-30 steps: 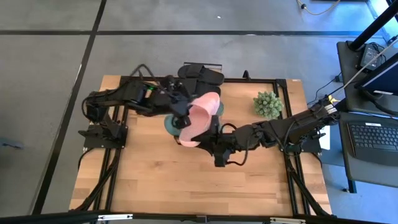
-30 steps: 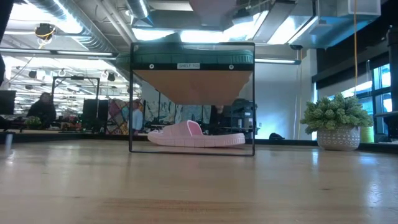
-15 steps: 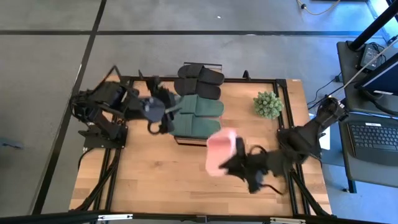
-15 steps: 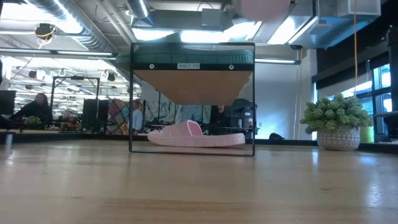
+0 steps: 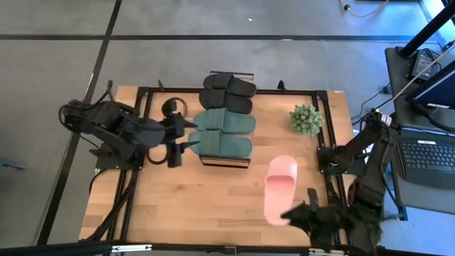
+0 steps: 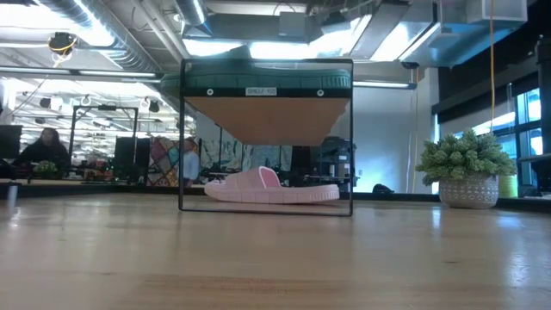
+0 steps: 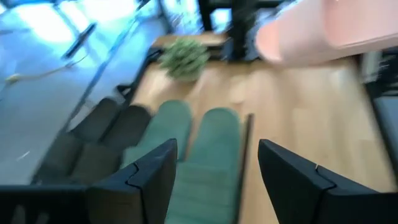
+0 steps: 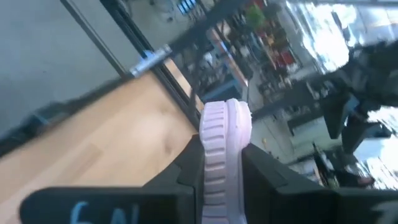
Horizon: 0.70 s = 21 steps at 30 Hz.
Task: Pick and place slides into the shelf
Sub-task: Put the pink slipper under the shelf
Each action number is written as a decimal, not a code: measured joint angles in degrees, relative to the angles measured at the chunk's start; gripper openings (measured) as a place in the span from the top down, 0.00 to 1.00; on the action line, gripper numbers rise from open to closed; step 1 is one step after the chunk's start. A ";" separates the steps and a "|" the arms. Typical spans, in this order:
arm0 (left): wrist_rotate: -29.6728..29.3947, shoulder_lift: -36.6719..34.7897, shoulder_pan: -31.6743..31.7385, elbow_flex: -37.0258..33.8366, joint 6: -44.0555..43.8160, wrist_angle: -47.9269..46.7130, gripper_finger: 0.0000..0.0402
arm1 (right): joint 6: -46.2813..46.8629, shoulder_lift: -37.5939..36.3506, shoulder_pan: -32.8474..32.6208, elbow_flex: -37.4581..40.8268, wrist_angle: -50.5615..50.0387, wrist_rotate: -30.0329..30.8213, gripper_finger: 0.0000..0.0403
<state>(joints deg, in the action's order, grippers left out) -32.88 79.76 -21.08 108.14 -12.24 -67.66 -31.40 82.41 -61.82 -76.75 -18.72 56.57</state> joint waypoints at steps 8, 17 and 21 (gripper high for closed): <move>6.35 -20.60 0.07 -31.97 6.68 29.58 0.46 | -0.52 -0.02 -5.22 8.56 8.12 0.84 0.82; 15.48 -38.74 0.07 -59.72 10.44 52.97 0.46 | -8.31 -0.02 -5.18 21.71 27.63 0.93 0.83; 15.54 -45.42 0.07 -68.42 10.43 58.03 0.46 | -12.70 -0.02 -5.53 28.58 39.05 0.94 0.83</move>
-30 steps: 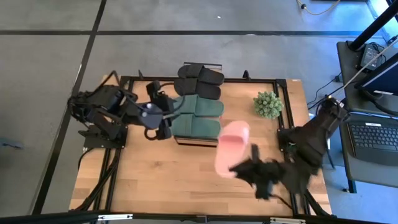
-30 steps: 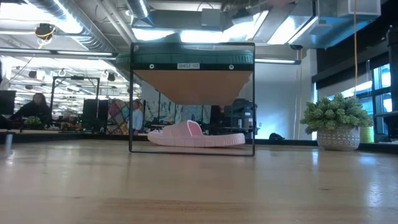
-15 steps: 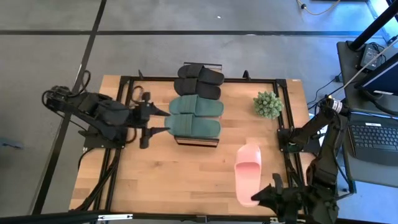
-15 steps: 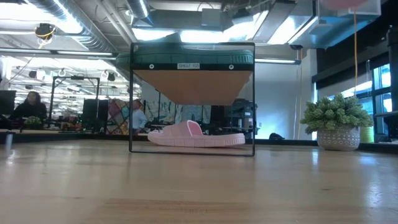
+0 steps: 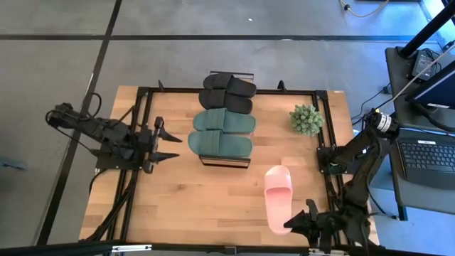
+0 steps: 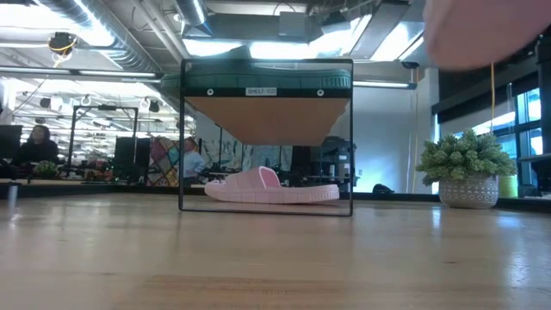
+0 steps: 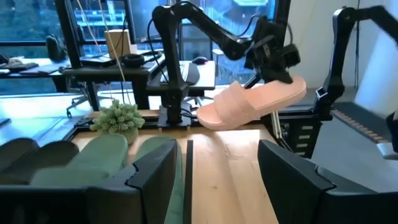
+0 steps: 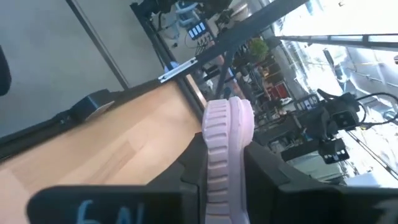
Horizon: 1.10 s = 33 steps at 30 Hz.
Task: Pick and place slides into the shelf
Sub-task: Put the pink slipper under the shelf
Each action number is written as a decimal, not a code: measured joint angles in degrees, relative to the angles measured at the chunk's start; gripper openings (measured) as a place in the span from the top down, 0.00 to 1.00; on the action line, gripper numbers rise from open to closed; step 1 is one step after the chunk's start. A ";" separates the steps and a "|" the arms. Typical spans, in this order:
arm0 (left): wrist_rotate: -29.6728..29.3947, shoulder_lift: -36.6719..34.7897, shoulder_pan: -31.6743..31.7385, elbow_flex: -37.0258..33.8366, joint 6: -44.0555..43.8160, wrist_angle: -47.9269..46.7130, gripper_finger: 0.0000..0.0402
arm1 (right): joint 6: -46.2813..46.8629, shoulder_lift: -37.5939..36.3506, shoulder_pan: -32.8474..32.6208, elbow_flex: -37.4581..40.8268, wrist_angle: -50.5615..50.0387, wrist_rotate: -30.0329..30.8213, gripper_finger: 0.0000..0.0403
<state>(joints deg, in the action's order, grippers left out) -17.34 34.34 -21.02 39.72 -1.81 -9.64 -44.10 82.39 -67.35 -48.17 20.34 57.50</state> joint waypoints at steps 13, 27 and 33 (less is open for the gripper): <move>-0.14 -16.89 0.00 -20.38 -1.52 11.87 0.46 | -6.01 -0.14 -0.02 19.91 35.33 -4.81 0.83; -1.62 -18.74 0.00 -25.58 -1.63 13.10 0.46 | -4.38 -0.09 1.48 43.82 63.64 -19.59 0.83; -1.79 -18.72 0.00 -26.93 -1.63 13.06 0.46 | -5.72 -0.07 5.26 47.89 69.48 -19.71 0.83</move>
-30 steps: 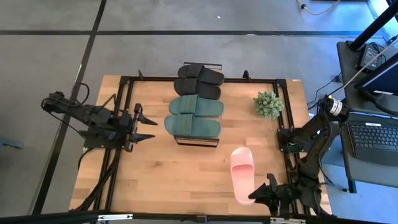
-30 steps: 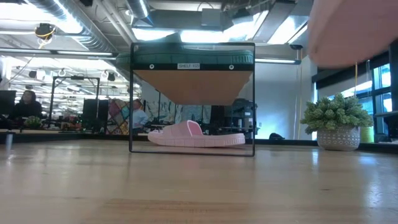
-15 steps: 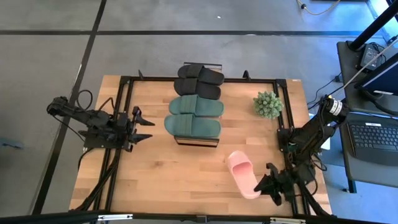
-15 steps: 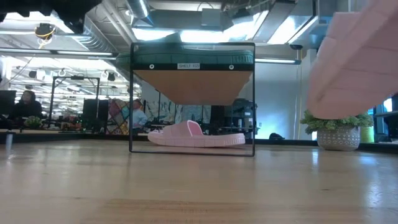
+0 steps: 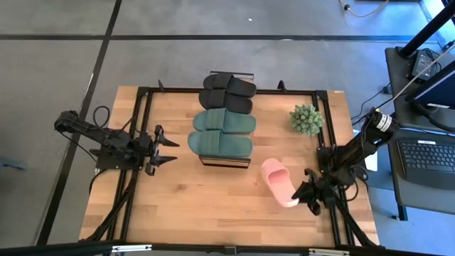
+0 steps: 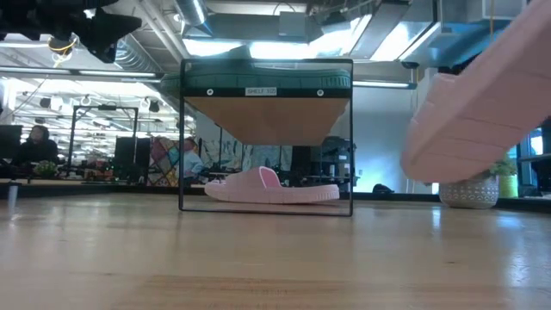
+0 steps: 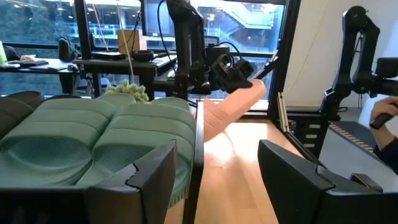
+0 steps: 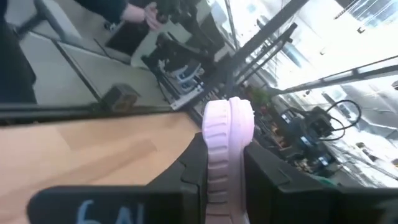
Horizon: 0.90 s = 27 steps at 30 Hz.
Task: Pick and place slides into the shelf
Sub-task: Put the pink slipper under the shelf
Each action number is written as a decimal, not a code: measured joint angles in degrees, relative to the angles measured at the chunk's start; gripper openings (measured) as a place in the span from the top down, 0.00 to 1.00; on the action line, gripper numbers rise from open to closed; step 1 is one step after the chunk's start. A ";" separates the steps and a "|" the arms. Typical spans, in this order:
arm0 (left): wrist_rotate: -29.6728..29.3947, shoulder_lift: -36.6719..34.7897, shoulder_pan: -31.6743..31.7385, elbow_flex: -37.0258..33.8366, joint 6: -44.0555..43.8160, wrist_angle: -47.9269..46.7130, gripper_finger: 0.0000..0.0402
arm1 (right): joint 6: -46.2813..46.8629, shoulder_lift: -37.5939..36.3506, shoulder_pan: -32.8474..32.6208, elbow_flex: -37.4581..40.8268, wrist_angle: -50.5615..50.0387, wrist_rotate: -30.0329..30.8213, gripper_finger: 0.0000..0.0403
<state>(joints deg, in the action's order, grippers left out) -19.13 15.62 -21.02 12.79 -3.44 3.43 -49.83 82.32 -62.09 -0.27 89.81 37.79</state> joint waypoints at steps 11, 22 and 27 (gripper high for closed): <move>-3.96 0.00 0.00 -0.27 1.34 0.06 0.46 | 0.00 0.02 9.69 0.00 -1.88 -6.46 0.83; -3.94 0.00 0.00 -0.27 2.54 0.02 0.46 | 1.04 0.02 25.29 0.00 -2.88 -20.46 0.83; -3.83 0.00 0.00 -0.30 2.40 -0.81 0.46 | 3.52 0.02 32.31 0.00 -5.48 -30.40 0.83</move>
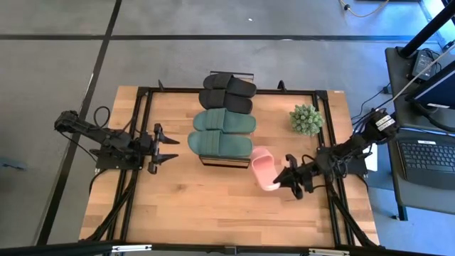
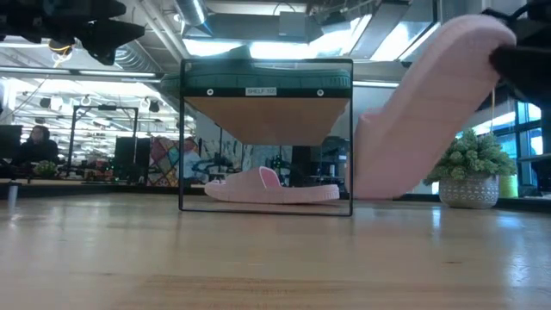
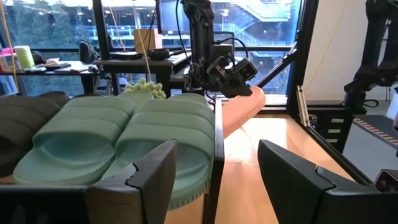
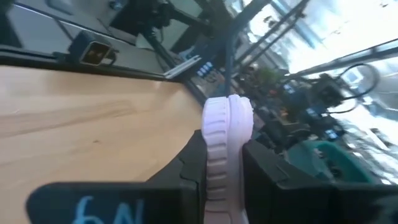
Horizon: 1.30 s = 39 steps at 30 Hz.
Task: Pick and place slides into the shelf
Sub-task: Put the pink slipper under the shelf
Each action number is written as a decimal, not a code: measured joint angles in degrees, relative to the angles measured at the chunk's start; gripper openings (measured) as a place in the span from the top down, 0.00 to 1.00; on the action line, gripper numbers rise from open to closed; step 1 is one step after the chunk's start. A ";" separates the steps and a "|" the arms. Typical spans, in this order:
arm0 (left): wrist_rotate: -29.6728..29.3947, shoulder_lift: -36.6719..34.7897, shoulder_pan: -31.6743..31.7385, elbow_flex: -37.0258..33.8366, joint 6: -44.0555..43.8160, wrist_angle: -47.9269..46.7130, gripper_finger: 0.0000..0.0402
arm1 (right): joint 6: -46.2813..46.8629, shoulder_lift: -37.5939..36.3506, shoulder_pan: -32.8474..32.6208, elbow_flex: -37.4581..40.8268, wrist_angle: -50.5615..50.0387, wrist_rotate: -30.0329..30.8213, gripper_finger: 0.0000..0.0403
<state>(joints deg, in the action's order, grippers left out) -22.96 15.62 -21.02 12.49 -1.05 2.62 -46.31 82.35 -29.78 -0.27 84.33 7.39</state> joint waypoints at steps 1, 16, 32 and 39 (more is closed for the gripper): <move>0.00 0.00 0.00 0.00 -0.28 -0.32 0.46 | 0.54 0.00 1.24 0.00 -0.63 -2.06 0.83; 0.11 0.00 0.00 -0.02 -1.76 -0.64 0.46 | 0.60 0.03 17.72 0.02 -6.28 -25.59 0.83; -0.35 0.00 0.00 -0.02 0.06 -0.61 0.46 | -3.96 0.00 34.42 0.02 -13.67 -50.61 0.83; -0.52 0.00 0.00 -0.02 0.18 -0.59 0.46 | -4.54 -0.02 40.07 0.02 -17.67 -57.82 0.83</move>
<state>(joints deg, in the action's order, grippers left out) -23.49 15.62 -21.02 12.47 -0.86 2.02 -50.84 82.32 10.29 -0.25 66.66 -50.43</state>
